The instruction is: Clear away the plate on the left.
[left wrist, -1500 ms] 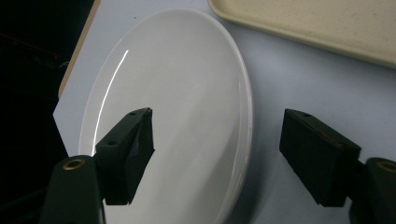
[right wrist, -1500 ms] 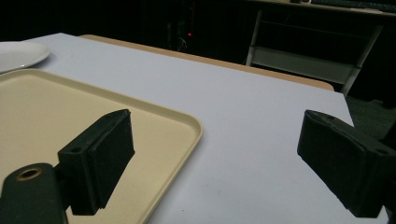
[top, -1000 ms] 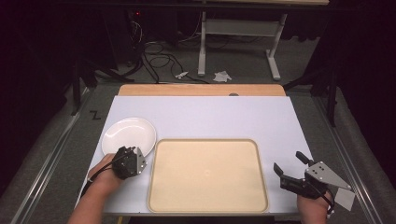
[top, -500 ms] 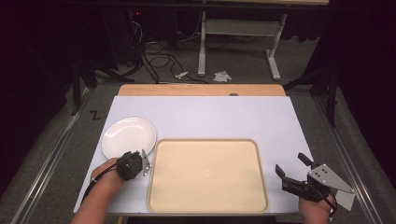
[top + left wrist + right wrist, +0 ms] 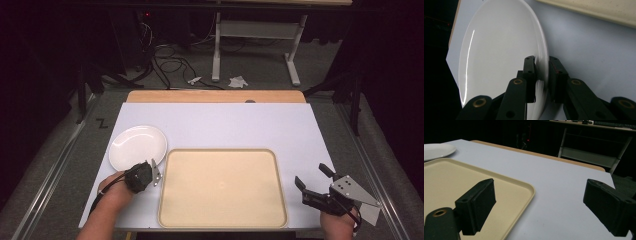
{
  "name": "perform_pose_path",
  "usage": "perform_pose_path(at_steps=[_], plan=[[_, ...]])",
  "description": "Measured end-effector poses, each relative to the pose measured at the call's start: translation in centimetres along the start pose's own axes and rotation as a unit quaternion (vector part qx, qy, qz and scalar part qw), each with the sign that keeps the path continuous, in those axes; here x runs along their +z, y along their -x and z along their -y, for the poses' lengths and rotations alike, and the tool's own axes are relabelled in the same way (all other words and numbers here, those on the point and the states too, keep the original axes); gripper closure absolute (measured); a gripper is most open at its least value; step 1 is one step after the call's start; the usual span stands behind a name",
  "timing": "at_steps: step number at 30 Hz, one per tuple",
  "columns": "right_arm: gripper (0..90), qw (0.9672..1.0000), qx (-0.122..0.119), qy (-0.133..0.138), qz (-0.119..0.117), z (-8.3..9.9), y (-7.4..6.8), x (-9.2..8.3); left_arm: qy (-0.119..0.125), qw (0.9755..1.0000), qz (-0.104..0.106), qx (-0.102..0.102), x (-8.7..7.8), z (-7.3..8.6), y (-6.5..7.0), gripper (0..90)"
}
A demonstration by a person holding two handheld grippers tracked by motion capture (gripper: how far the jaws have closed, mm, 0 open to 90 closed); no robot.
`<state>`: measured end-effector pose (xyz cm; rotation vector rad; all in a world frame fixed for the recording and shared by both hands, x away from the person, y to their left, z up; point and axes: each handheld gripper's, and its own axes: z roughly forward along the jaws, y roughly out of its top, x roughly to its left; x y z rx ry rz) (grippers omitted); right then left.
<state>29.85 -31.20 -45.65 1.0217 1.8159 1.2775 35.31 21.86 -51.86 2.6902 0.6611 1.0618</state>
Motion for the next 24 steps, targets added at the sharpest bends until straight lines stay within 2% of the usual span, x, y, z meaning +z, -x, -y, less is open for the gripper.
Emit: perform_pose_path(at_steps=[3,4,5,8,9,14,16,17,18,24], plan=[[11.4,1.0000,0.000,0.000,0.001,0.0,0.0,0.0,0.006,0.9999,-0.002,-0.010,-0.1,0.0,0.1,79.1],[11.4,1.0000,0.002,-0.001,0.000,0.0,0.0,-0.1,0.006,0.9999,-0.005,-0.007,-0.3,-0.1,-0.1,79.4],[11.4,1.0000,0.002,0.000,-0.002,0.0,0.0,-0.1,0.016,0.9997,-0.005,-0.021,-0.3,0.0,-0.1,79.7],[11.4,1.0000,0.002,0.001,-0.001,0.0,0.1,-0.1,0.029,0.9989,-0.017,-0.033,-0.9,0.0,-0.4,81.1],[11.4,1.0000,0.001,0.001,0.000,0.0,0.1,-0.1,0.021,0.9993,-0.022,-0.021,-1.2,0.0,-0.7,81.7],[11.4,1.0000,0.000,0.001,0.001,0.0,0.0,0.0,0.027,0.9984,-0.044,-0.022,-2.0,0.0,-1.0,84.6],[11.4,1.0000,0.000,-0.001,0.000,0.0,0.1,0.0,0.024,0.9983,-0.051,-0.015,-2.1,0.0,-1.1,85.3],[11.4,1.0000,0.003,-0.002,-0.001,0.0,0.0,0.0,0.029,0.9978,-0.056,-0.021,-2.1,-0.1,-1.1,85.7],[11.4,1.0000,0.000,-0.001,0.001,0.0,0.1,0.1,0.025,0.9977,-0.061,-0.015,-2.3,-0.1,-1.2,86.1],[11.4,1.0000,0.001,0.000,0.003,0.0,0.0,-0.1,0.030,0.9971,-0.065,-0.025,-2.6,0.1,-1.5,87.1]])
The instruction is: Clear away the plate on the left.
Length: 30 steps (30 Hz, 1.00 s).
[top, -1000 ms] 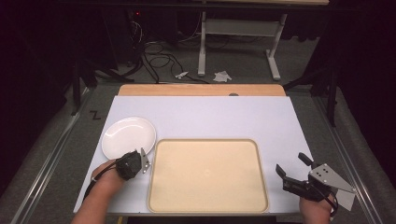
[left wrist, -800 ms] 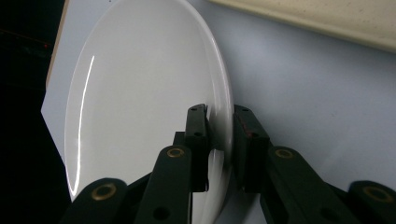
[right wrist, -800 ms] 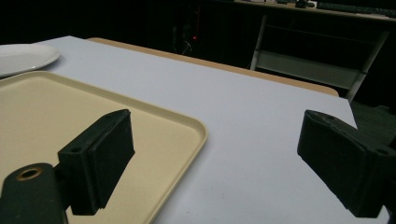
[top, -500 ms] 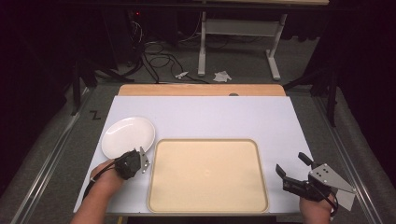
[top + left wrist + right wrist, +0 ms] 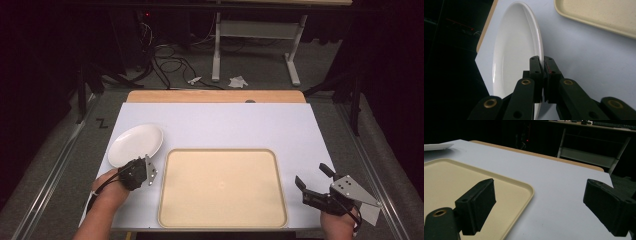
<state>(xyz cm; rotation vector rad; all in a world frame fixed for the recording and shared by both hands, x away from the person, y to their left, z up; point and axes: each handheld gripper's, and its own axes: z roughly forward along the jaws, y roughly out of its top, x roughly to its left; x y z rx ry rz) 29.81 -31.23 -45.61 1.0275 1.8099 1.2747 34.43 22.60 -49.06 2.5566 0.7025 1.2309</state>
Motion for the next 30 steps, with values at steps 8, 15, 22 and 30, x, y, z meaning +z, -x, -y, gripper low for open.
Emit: perform_pose_path(at_steps=[8,15,22,30], plan=[[11.4,1.0000,0.001,-0.002,0.002,0.1,-0.1,-0.1,0.023,0.9992,-0.001,-0.031,-0.6,0.2,-0.6,87.4],[11.4,1.0000,0.003,-0.003,0.000,0.1,-0.1,0.1,0.043,0.9986,-0.001,-0.032,-1.3,0.0,-0.8,87.1],[11.4,1.0000,0.006,-0.002,0.003,0.1,0.0,-0.1,0.060,0.9979,-0.010,-0.021,-2.2,-0.5,-0.6,87.2],[11.4,1.0000,0.000,0.000,0.001,0.0,0.0,0.0,0.075,0.9970,-0.010,-0.013,-3.4,-1.1,-0.4,87.0]])
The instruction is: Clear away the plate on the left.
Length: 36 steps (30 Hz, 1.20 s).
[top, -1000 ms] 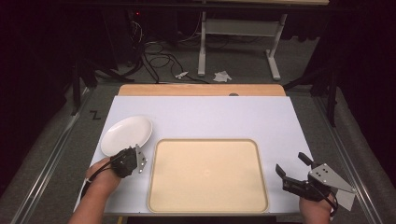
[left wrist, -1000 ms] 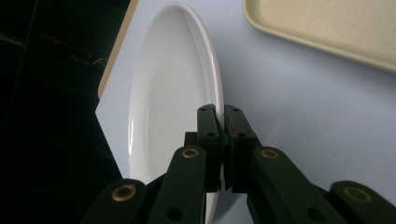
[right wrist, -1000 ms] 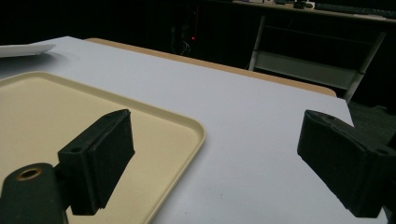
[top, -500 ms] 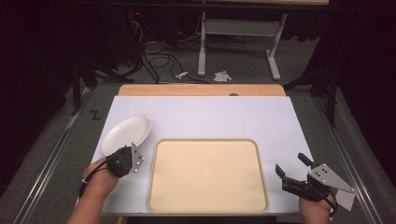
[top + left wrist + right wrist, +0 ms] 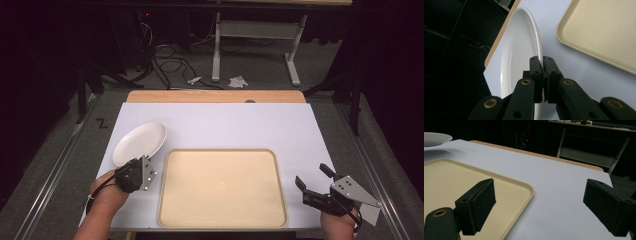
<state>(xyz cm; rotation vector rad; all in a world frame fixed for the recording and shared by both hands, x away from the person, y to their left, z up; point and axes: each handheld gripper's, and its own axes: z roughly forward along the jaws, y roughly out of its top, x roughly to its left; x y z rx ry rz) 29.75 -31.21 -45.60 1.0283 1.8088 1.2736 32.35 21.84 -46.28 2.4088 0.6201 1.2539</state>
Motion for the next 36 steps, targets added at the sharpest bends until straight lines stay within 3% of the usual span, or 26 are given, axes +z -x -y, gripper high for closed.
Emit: perform_pose_path(at_steps=[4,11,22,28,36], plan=[[11.4,1.0000,-0.002,0.002,0.000,-0.1,0.0,0.0,0.023,0.9997,0.002,0.006,-0.9,-0.8,0.4,87.0],[11.4,1.0000,-0.001,0.001,-0.001,-0.1,0.0,-0.1,0.044,0.9985,0.004,0.034,-2.0,-2.3,1.2,87.0],[11.4,1.0000,-0.003,0.001,0.000,-0.1,0.0,0.0,0.085,0.9944,0.016,0.061,-3.3,-4.5,2.8,87.0],[11.4,1.0000,-0.006,0.003,-0.003,-0.1,0.0,0.1,0.104,0.9909,0.030,0.080,-3.8,-5.8,4.1,86.9],[11.4,1.0000,-0.006,0.001,-0.003,-0.1,0.0,0.1,0.135,0.9838,0.048,0.107,-4.7,-7.7,6.0,86.9]])
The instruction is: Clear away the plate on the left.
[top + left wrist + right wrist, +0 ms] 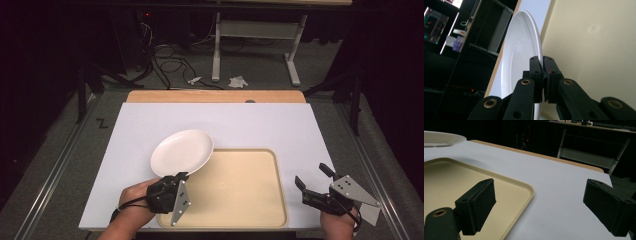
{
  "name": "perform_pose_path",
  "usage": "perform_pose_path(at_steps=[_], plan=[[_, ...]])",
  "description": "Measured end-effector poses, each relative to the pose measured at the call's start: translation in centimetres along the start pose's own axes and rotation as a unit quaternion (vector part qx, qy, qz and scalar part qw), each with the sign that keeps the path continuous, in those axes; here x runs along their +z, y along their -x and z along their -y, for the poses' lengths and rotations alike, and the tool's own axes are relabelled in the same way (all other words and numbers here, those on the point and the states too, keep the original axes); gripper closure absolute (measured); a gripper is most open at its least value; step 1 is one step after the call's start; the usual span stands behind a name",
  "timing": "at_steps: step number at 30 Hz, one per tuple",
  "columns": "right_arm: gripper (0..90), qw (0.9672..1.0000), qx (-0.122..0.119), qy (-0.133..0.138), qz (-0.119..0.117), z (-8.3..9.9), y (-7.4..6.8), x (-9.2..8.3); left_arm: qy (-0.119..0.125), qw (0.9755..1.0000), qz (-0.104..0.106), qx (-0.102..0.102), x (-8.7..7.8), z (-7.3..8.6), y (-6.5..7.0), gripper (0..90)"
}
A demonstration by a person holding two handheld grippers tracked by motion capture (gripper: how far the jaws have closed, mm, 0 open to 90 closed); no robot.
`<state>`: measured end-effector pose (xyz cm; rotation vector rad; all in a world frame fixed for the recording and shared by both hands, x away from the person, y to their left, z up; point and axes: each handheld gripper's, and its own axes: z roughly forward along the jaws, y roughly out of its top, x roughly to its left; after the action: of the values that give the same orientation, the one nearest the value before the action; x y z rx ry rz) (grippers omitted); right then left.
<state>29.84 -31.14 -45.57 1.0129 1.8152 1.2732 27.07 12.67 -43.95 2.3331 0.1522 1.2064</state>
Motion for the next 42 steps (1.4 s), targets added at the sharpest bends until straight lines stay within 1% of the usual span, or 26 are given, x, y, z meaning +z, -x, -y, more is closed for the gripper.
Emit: perform_pose_path(at_steps=[3,6,9,11,17,21,24,27,28,32,42], plan=[[11.4,1.0000,-0.001,0.000,0.002,0.0,0.0,0.0,0.009,0.9999,0.007,0.007,0.1,-0.8,0.6,86.9],[11.4,1.0000,-0.001,-0.001,0.003,0.0,0.0,0.0,0.017,0.9996,0.015,0.019,0.1,-1.6,1.2,86.9],[11.4,1.0000,-0.002,0.000,0.002,0.0,-0.1,0.0,0.027,0.9991,0.022,0.025,0.2,-2.3,1.8,86.9],[11.4,1.0000,-0.001,0.000,0.002,0.0,0.0,0.0,0.030,0.9987,0.025,0.034,0.2,-2.7,2.2,86.8],[11.4,1.0000,-0.001,0.001,0.002,0.0,0.0,-0.1,0.044,0.9969,0.039,0.051,0.4,-3.9,3.4,86.9],[11.4,1.0000,0.000,0.002,0.000,0.0,0.0,0.0,0.049,0.9957,0.048,0.062,0.7,-4.5,4.2,86.9],[11.4,1.0000,0.000,0.001,0.002,0.0,0.0,-0.1,0.049,0.9948,0.054,0.070,0.9,-4.7,4.6,86.8],[11.4,1.0000,-0.001,0.000,0.003,-0.1,0.0,-0.1,0.048,0.9948,0.056,0.070,1.2,-4.7,5.0,86.9],[11.4,1.0000,-0.001,0.000,0.003,-0.1,0.0,-0.1,0.044,0.9945,0.058,0.075,1.3,-4.6,5.0,86.8],[11.4,1.0000,-0.001,0.001,0.004,-0.1,0.0,-0.1,0.036,0.9943,0.064,0.077,1.8,-4.4,5.2,86.8],[11.4,1.0000,0.000,0.001,0.002,-0.1,0.0,-0.1,0.037,0.9931,0.071,0.086,2.1,-4.5,5.8,86.8]])
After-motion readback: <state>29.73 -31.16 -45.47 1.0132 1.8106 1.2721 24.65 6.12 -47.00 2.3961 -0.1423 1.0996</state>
